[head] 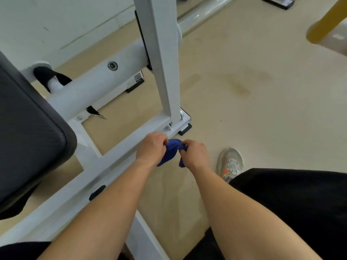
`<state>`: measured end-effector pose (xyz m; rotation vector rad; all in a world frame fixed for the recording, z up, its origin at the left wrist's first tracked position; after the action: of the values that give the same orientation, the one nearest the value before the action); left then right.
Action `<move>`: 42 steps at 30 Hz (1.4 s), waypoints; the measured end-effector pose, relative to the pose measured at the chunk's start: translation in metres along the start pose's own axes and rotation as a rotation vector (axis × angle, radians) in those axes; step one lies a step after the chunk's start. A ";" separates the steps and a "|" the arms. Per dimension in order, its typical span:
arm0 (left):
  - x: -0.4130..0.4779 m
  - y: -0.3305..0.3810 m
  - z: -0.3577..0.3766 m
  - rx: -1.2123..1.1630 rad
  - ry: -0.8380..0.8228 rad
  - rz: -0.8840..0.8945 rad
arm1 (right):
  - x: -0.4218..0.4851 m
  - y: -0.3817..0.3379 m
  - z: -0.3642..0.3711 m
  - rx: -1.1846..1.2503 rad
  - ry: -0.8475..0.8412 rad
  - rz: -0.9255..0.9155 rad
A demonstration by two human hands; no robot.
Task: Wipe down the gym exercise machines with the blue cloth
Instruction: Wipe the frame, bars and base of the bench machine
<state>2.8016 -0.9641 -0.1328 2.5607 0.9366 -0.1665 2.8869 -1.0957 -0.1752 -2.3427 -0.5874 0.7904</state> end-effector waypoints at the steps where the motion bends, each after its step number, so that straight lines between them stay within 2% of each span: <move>1: -0.004 0.008 0.000 0.019 0.010 0.016 | -0.003 0.008 -0.004 0.064 -0.009 0.019; 5: -0.016 0.032 -0.014 0.076 0.035 0.038 | -0.028 0.030 -0.025 0.312 -0.065 0.053; 13: 0.017 0.043 0.000 0.138 0.083 0.144 | -0.009 0.049 -0.003 0.632 0.035 0.183; 15: 0.034 0.043 0.017 0.206 0.096 0.236 | 0.008 0.059 0.013 0.734 0.083 0.257; 19: 0.069 0.045 0.055 0.356 0.113 0.564 | 0.050 0.069 0.037 0.962 0.163 0.362; 22: 0.095 0.037 0.075 0.399 0.114 0.661 | 0.091 0.075 0.042 1.035 0.277 0.392; 26: 0.121 0.026 0.093 0.466 0.124 0.674 | 0.143 0.076 0.050 1.065 0.297 0.347; 30: 0.123 0.013 0.114 0.502 0.077 0.630 | 0.160 0.067 0.056 0.970 0.190 0.256; 34: 0.118 0.002 0.125 0.426 -0.003 0.572 | 0.160 0.066 0.067 0.846 0.069 0.173; 39: 0.104 -0.008 0.115 0.252 -0.097 0.398 | 0.141 0.054 0.101 0.822 0.002 0.201; 42: 0.085 -0.030 0.110 0.216 -0.125 0.363 | 0.109 0.042 0.135 0.805 -0.054 0.196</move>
<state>2.8502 -0.9387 -0.2638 2.8277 0.4163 -0.3318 2.8869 -1.0122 -0.3331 -1.6441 -0.0231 0.9571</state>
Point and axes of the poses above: each hand's wrist, its own x-axis towards the middle knuckle, its own z-axis out of the palm, y = z × x, the point moved 5 cm from there along x, towards the middle knuckle, and after that the axes turned 3 degrees about -z, right-handed, at the moved point
